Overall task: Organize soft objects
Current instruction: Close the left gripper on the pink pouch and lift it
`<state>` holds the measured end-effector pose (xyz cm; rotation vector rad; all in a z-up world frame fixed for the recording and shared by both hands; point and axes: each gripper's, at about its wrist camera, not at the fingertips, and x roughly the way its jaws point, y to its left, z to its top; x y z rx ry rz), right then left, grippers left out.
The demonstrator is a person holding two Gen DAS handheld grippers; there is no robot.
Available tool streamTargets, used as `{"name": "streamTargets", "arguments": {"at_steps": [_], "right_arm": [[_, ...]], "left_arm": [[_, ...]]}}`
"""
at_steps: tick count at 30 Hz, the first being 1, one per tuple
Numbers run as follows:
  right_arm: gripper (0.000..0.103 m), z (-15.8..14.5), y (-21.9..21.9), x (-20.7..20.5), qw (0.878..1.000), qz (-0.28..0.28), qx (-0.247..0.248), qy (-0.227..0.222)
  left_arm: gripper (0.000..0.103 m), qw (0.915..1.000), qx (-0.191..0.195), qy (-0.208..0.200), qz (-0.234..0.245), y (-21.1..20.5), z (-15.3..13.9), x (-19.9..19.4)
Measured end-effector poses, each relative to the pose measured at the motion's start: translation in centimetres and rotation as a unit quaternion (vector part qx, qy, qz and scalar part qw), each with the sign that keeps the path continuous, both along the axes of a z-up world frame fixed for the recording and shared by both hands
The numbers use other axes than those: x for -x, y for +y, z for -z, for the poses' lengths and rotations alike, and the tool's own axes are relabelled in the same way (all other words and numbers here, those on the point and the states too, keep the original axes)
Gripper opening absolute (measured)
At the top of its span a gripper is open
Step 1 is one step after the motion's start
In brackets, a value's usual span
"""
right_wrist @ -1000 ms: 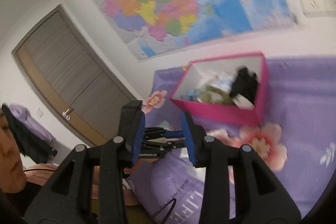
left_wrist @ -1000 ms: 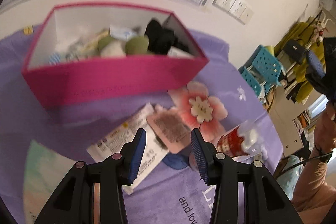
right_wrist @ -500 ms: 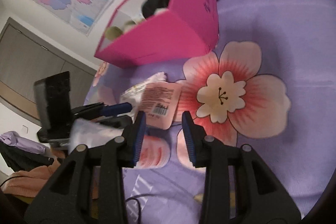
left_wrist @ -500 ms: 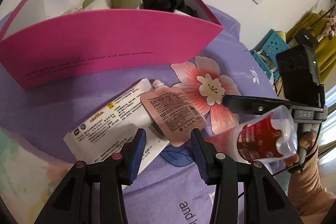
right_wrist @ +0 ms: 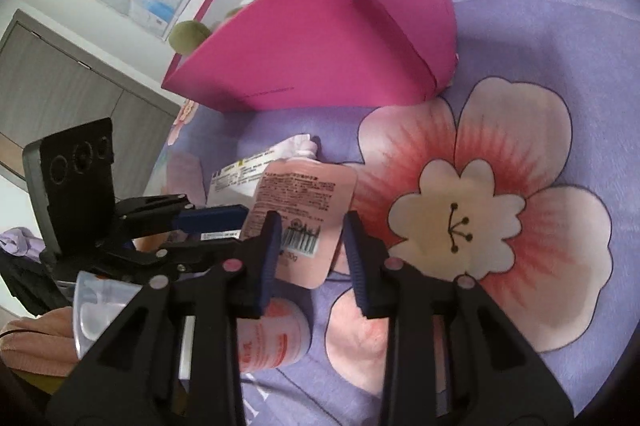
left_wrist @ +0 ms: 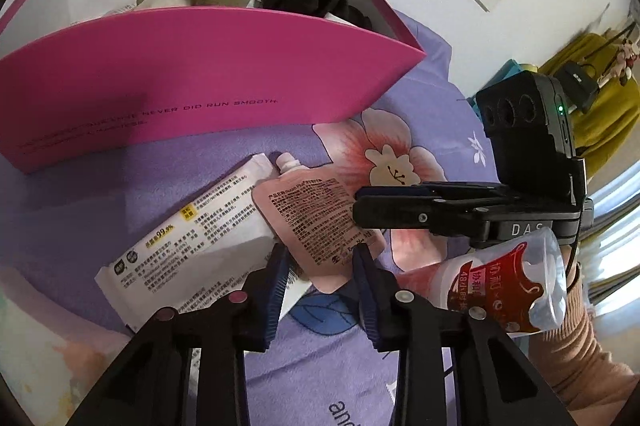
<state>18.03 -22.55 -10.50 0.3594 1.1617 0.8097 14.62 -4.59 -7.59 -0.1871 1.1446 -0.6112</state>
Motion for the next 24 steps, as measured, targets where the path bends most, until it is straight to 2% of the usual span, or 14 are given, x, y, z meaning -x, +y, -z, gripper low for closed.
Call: {"name": "streamTargets", "arguments": {"at_steps": [14, 18, 24], "right_arm": [[0.035, 0.4, -1.1, 0.1, 0.999, 0.009, -0.032, -0.014], [0.035, -0.3, -1.5, 0.3, 0.998, 0.018, -0.044, -0.028], [0.035, -2.0, -1.4, 1.0, 0.998, 0.022, -0.033, -0.055]], "left_arm": [[0.032, 0.9996, 0.022, -0.010, -0.013, 0.9, -0.3, -0.8], [0.032, 0.9993, 0.028, -0.017, -0.018, 0.9, -0.7, -0.7], [0.032, 0.9980, 0.039, -0.045, -0.022, 0.9, -2.4, -0.4]]}}
